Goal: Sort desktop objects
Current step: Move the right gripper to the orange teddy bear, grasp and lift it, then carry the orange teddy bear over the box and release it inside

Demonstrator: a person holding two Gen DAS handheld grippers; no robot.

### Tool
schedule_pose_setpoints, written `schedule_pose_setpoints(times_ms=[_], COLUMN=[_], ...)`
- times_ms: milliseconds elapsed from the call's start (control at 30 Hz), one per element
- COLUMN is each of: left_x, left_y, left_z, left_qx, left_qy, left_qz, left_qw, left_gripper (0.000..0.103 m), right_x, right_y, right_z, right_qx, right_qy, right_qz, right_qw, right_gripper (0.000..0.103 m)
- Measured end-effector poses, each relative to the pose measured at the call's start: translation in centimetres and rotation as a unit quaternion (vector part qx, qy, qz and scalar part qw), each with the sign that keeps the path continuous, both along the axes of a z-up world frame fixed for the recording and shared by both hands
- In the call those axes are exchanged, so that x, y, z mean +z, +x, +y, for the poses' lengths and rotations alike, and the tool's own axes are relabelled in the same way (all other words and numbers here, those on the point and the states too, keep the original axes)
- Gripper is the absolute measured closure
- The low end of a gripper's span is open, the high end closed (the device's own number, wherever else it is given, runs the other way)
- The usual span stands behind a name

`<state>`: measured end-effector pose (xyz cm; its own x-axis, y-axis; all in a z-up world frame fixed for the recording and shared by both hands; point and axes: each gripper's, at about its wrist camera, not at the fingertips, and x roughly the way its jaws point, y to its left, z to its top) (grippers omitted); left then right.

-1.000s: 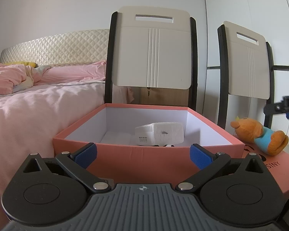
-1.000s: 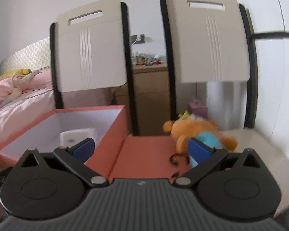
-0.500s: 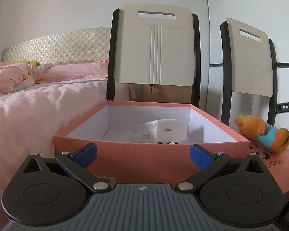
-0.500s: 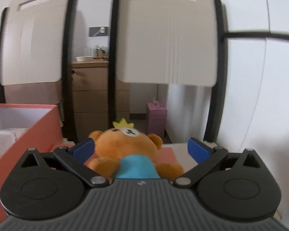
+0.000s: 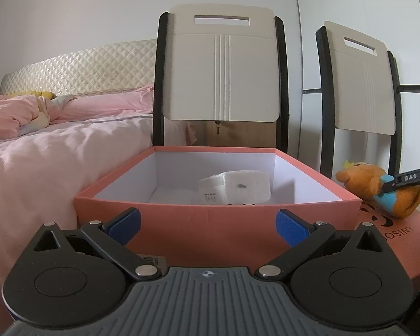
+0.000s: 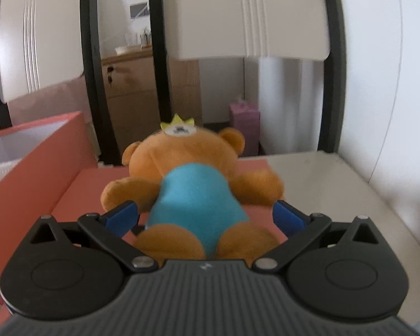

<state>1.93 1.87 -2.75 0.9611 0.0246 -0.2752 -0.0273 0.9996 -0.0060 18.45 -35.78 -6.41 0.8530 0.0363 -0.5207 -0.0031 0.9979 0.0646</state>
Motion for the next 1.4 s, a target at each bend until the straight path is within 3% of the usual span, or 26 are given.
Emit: schedule_pose_setpoints(times_ms=[233, 300, 467, 933, 1233, 1400], left_x=[0.0, 0.0, -0.1, 0.6, 1.2, 1.5], left_y=[-0.1, -0.2, 0.0, 0.3, 0.1, 0.1], left_z=[0.1, 0.1, -0.1, 0.7, 1.4, 1.6], left_qx=[-0.003, -0.003, -0.003, 0.002, 0.026, 0.037], left_qy=[-0.001, -0.002, -0.001, -0.014, -0.004, 0.009], left_qz=[-0.001, -0.001, -0.001, 0.000, -0.013, -0.019], left_qw=[1.0000, 1.0000, 1.0000, 0.9999, 0.9996, 0.9991], left_gripper=[0.000, 0.000, 0.000, 0.000, 0.000, 0.000], right_x=[-1.5, -1.3, -0.5, 4.9, 11.6, 13.1], right_y=[1.0, 0.9, 0.3, -1.2, -0.3, 1.0], right_z=[1.1, 1.0, 0.6, 3.5, 9.9, 15.5], right_qx=[-0.001, -0.004, -0.014, -0.021, 0.054, 0.101], right_qy=[-0.011, -0.002, 0.032, 0.063, 0.078, 0.064], right_qz=[0.031, 0.032, 0.033, -0.022, -0.058, -0.041], right_qw=[0.999, 0.999, 0.999, 0.998, 0.994, 0.992], right_gripper=[0.003, 0.016, 0.026, 0.028, 0.028, 0.028])
